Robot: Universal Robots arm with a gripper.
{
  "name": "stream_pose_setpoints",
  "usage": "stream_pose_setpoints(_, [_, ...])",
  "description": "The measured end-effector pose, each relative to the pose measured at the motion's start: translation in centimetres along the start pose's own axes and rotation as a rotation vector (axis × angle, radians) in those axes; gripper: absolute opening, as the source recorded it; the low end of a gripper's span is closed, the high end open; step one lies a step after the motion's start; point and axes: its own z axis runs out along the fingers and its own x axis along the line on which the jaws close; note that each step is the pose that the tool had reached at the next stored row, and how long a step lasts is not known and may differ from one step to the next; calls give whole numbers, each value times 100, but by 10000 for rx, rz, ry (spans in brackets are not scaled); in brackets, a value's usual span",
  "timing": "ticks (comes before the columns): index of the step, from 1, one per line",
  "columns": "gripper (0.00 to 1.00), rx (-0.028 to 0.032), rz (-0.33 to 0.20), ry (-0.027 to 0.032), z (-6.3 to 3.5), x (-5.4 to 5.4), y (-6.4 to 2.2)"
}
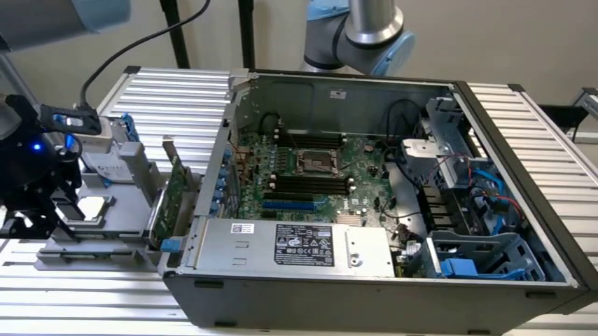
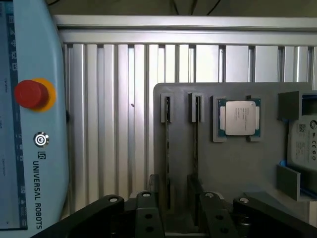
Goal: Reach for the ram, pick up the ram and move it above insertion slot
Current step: 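Pick up the ram and move it above insertion slot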
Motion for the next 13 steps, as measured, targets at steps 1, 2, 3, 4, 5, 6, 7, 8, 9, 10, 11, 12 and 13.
stream_pose_setpoints(1, [36, 0, -8, 0, 19, 0, 3])
stream_pose_setpoints(2, [36, 0, -14, 0, 37, 1, 4])
stream_pose_setpoints(3, [36, 0, -24, 0, 56, 1, 4])
stream_pose_setpoints(4, [36, 0, -36, 0, 74, 2, 4])
stream_pose_setpoints(5, [36, 0, -49, 1, 92, 4, 4])
stream_pose_setpoints(6, [36, -1, -64, 1, 109, 7, 3])
stream_pose_setpoints(7, [36, -1, -82, 2, 127, 13, 2])
stream_pose_setpoints(8, [36, -2, -105, 3, 146, 20, 2])
stream_pose_setpoints(9, [36, -3, -128, 4, 163, 29, 2])
stream_pose_setpoints(10, [36, -4, -154, 5, 181, 39, 1])
stream_pose_setpoints(11, [36, -3, -182, 5, 199, 51, 0])
stream_pose_setpoints(12, [36, -4, -209, 5, 217, 62, 0])
stream_pose_setpoints(13, [36, -3, -237, 5, 236, 72, -1])
